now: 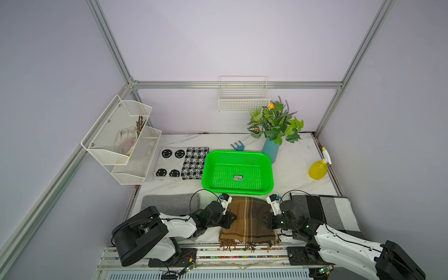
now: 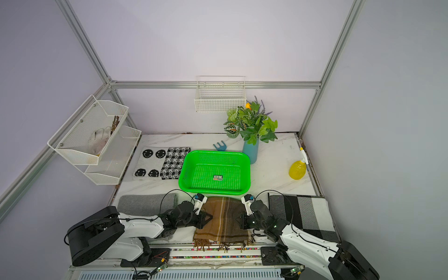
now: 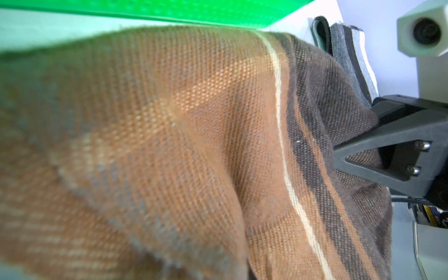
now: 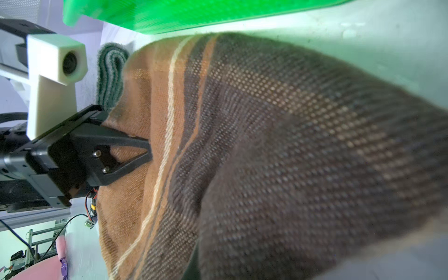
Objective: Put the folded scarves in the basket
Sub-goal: Pick up the scarf at the center of the board, then place the scarf in the basket.
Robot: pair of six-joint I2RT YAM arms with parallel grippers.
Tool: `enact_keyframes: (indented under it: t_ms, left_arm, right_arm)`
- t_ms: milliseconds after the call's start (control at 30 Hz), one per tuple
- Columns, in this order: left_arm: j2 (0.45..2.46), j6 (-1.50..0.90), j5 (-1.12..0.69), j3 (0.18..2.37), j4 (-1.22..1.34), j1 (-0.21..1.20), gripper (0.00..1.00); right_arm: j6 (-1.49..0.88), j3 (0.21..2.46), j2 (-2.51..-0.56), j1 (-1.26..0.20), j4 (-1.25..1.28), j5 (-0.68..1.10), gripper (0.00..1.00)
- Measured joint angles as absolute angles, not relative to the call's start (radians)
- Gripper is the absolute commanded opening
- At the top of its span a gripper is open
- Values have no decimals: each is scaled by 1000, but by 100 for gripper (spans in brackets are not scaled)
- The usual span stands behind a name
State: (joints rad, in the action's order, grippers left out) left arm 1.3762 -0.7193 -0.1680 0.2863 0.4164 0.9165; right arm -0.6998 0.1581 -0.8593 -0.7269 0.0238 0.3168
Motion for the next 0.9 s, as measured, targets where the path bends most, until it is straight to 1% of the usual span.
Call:
enact_keyframes:
  t_ms: [200,333,600,767,900]
  left_arm:
    - [1267,-690,-74,352,246,1009,0]
    - [1184,-669,-38,424,152,1048,0]
    - [983,-616,44,589,-81,1050,0]
    - [963,-573,101,700,-158,1050,0]
    - [957,-534,168,782,-195,1022,0]
  right_arm:
    - [-694,239,-689,-760,-112,294,0]
    - [-683,323,-653,-764,-187,286,0]
    - [-644,479,-643,-765,-318,266,0]
    - [-612,627,-671,-765,-341,239,0]
    - [-581,748,-767,-765,-329,217,0]
